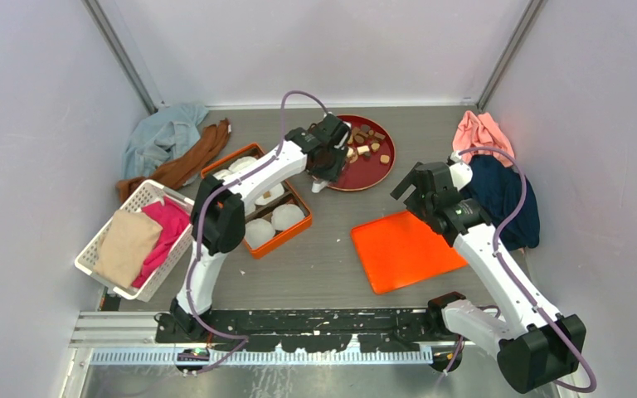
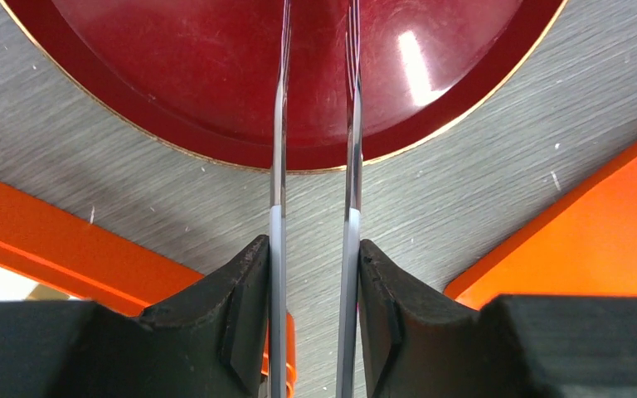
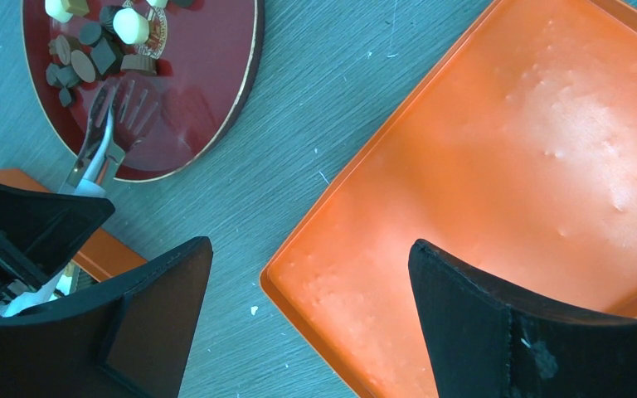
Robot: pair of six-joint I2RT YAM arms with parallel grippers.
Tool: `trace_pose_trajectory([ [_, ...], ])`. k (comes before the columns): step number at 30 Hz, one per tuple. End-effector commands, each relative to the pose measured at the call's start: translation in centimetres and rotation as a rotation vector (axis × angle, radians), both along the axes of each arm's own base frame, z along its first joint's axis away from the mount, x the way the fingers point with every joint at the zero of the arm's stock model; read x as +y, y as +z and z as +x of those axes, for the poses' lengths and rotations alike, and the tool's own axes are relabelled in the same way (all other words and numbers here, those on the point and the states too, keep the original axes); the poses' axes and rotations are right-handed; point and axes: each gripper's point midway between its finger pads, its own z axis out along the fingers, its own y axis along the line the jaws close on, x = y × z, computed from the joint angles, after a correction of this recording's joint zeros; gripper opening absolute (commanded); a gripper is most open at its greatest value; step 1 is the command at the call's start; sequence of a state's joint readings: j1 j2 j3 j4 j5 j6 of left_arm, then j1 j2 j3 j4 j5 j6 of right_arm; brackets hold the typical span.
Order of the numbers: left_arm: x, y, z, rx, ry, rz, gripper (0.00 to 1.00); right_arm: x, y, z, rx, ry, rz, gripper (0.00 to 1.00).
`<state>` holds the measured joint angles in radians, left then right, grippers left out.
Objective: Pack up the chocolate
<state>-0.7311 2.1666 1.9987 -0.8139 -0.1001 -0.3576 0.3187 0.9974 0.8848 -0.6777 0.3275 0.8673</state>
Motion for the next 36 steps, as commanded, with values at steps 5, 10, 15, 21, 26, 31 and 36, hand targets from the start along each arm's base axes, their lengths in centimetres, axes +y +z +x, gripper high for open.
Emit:
trace_pose_trajectory([
  [5,-0.3,0.9,1.2,-0.032,0.004,0.006,0.41,-0.2,0.3,0.6,-0.027,-0.012,-0.003,0.94],
  [10,-0.6,0.3,1.7,-0.026,0.005,0.014,0.42,0.0,0.3,0.8,-0.028,-0.010,0.001,0.94],
  [15,-0.3,-0.2,2.6,-0.041,0.021,0.056,0.42,0.0,0.2,0.9,-0.027,-0.010,0.001,0.94],
  [21,-0.3,-0.5,3.1,-0.045,0.020,0.079,0.42,0.0,0.3,0.9,-0.025,-0.008,0.000,0.94],
  [26,-0.5,-1.0,3.3,-0.043,0.017,0.085,0.42,0.0,0.2,0.9,-0.022,-0.008,-0.003,0.94],
  [31,-0.7,-0.7,3.6,-0.051,0.018,0.079,0.38,0.1,0.2,0.9,-0.023,-0.008,0.001,0.94],
  [36,-0.7,-0.5,3.7,-0.060,0.018,0.081,0.28,0.2,0.3,1.1,-0.026,-0.006,0.005,0.94],
])
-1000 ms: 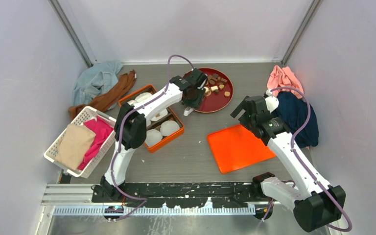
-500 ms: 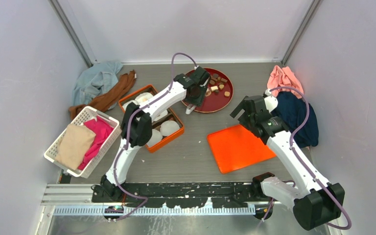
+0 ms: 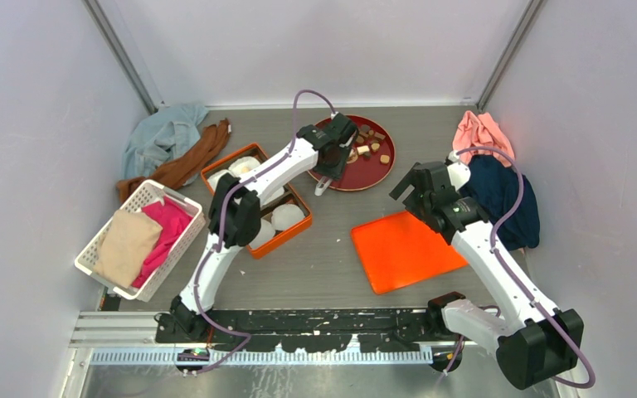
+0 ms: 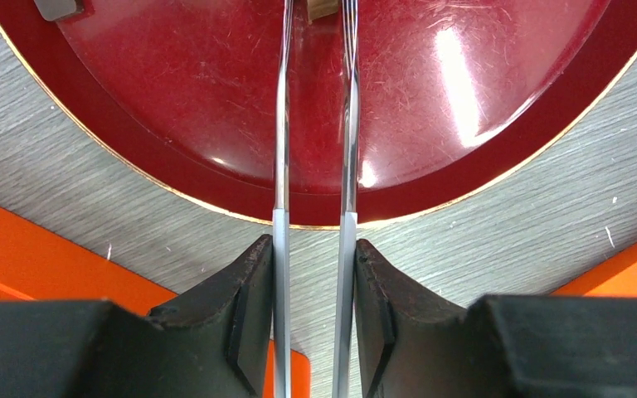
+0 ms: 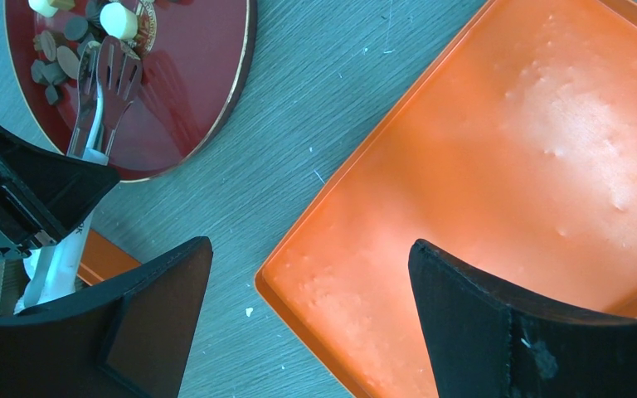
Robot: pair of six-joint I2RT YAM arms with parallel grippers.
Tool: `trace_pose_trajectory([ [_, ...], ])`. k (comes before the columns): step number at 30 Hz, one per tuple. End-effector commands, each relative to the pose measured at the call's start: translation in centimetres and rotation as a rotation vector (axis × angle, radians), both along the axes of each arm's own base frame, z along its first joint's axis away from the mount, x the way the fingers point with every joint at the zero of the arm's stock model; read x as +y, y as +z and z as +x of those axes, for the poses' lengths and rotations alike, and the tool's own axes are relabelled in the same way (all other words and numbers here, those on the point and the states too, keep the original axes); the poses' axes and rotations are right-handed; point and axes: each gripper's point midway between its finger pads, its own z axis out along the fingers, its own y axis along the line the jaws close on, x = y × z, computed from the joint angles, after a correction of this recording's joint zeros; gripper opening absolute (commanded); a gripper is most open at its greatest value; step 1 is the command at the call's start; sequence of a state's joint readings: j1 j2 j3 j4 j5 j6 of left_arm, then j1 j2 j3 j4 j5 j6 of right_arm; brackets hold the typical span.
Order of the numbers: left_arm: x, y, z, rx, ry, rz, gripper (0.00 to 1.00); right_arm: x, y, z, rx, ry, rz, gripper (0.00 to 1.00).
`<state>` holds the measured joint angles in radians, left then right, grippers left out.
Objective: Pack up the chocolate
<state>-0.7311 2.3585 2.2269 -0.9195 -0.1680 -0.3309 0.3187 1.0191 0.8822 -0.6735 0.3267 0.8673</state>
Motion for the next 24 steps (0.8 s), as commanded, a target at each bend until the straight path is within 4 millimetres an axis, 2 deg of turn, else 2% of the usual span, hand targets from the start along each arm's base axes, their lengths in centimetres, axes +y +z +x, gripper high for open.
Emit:
trace_pose_trajectory([
  [1,-0.2,2.5,1.3,-0.066,0.001,-0.019,0.25,0.1,1.0,1.0,-0.046,-0.006,0.012,0.94],
  [8,0.5,4.8,0.6,-0.091,0.002,-0.037,0.01,0.2,1.0,0.9,-0.045,-0.006,0.014,0.94],
  [17,2.6,8.8,-1.1,-0.149,-0.001,-0.048,0.00,0.4,1.6,1.2,-0.057,0.002,0.023,0.94],
  [21,4.3,11.2,-2.5,-0.184,0.004,-0.054,0.00,0.7,1.4,1.4,-0.053,0.012,0.032,0.94],
  [24,6.1,12.1,-4.0,-0.200,0.001,-0.043,0.00,0.7,1.6,1.5,-0.057,0.012,0.032,0.94],
])
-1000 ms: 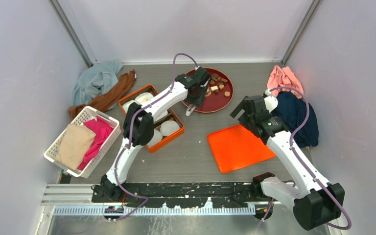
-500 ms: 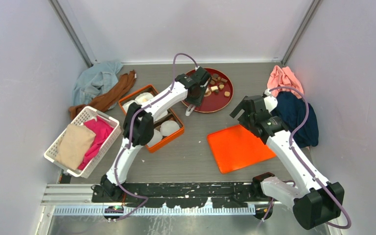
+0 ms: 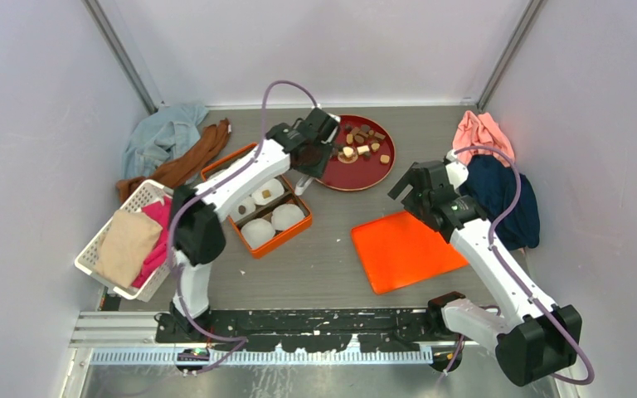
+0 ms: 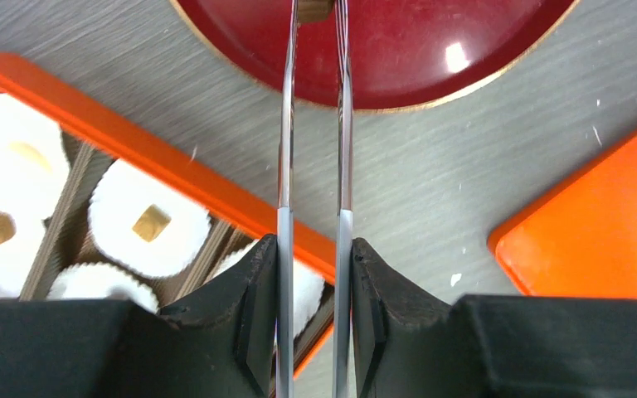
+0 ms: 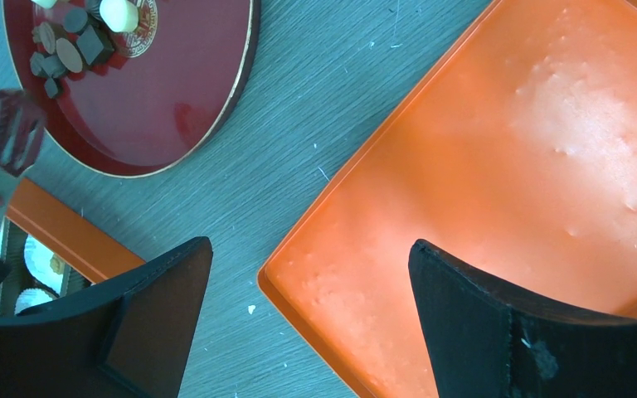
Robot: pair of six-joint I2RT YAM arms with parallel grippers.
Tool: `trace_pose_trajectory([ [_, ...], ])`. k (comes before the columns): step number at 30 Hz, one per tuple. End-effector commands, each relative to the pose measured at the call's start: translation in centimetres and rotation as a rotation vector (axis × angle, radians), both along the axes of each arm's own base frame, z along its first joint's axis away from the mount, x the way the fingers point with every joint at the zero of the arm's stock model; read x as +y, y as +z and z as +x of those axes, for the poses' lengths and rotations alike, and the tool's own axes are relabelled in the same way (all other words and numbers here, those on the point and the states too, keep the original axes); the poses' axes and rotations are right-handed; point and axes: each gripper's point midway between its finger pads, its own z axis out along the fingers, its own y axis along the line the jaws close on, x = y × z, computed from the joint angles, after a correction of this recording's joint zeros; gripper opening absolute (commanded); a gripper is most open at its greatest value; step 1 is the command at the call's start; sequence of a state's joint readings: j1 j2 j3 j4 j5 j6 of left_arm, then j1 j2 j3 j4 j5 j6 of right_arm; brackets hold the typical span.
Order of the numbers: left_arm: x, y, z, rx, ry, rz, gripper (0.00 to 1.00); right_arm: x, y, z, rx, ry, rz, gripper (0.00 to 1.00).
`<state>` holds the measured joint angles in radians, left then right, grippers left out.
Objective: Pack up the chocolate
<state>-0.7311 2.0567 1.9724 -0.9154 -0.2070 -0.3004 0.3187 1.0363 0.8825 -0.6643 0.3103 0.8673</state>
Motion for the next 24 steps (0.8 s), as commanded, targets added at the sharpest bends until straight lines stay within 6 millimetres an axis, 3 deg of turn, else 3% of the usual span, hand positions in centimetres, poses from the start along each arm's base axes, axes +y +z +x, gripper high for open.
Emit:
trace_pose_trajectory([
  [1,2.5,5.7,-1.1,-0.140,-0.002,-0.047,0.00,0.4,2.0,1.3,-0.070,0.002,0.024,0.94],
  [6,5.4,6.9,-4.6,-0.142,-0.010,-0.056,0.00,0.8,2.0,1.7,-0.070,0.013,0.031,0.94],
  [17,12.8,5.9,-12.9,-0.018,0.036,0.026,0.00,1.1,1.4,2.2,-0.057,0.025,0.031,0.94],
  [24,15.4,4.9,-16.9,0.069,0.135,0.009,0.00,1.6,1.1,2.6,-0.056,0.034,0.045,0.94],
])
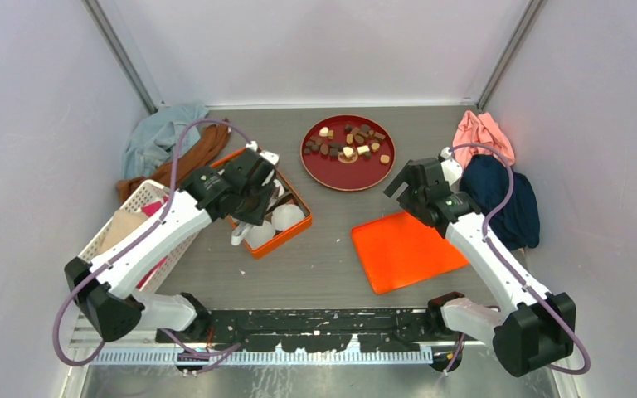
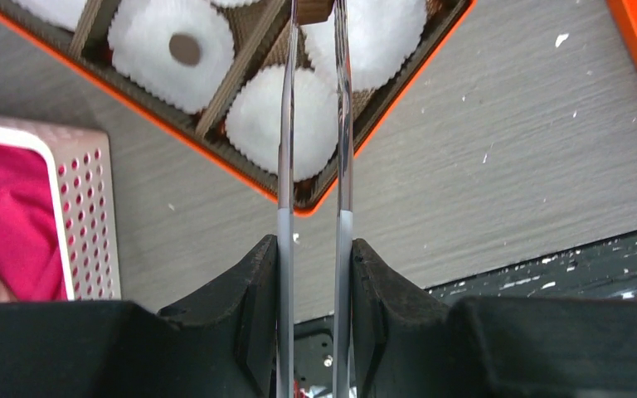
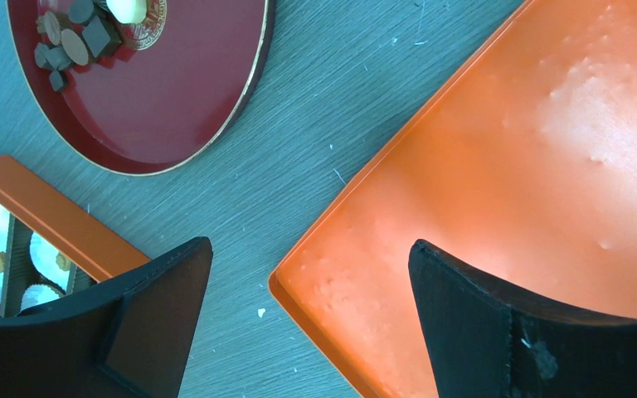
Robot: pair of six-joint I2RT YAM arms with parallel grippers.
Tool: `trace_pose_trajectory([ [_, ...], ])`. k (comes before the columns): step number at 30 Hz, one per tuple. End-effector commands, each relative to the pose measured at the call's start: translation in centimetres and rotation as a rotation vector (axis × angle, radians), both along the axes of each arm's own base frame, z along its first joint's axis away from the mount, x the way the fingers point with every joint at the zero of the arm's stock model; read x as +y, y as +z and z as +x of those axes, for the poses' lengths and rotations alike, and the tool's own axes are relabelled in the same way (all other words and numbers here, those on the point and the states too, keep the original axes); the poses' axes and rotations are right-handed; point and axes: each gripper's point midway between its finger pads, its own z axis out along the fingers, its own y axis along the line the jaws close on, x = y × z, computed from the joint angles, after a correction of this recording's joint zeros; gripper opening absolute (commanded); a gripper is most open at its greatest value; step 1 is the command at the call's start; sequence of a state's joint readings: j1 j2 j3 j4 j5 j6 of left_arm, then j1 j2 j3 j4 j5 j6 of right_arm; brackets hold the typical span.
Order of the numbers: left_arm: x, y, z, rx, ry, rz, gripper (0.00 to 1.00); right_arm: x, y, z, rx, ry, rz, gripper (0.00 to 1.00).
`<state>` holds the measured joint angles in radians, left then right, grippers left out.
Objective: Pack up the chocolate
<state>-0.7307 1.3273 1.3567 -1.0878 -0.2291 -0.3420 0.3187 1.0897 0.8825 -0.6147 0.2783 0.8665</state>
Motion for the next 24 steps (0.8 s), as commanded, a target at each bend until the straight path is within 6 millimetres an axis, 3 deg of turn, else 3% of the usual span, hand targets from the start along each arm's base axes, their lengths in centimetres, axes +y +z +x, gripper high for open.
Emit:
trace_pose_trajectory([
  [1,1.4,0.0,-2.2,0.054,0.101,-0.032,0.00,0.7,1.8,1.7,-0.067,0.013,0.027,0.94],
  [4,1.1,-0.8,-3.5,0.103,0.155,-0.095,0.00,0.8,1.7,1.7,-0.064,0.015,0.028,0.94],
  [11,3.8,-1.6,-4.4,0.108,0.291,-0.017,0.00,0.8,1.4,1.6,-0.057,0.017,0.028,0.94],
  [24,2.9,-4.3,-5.3,0.211,0.303,-0.005,0.00,1.1,1.0,1.8,-0.048,0.021,0.038,0.93],
])
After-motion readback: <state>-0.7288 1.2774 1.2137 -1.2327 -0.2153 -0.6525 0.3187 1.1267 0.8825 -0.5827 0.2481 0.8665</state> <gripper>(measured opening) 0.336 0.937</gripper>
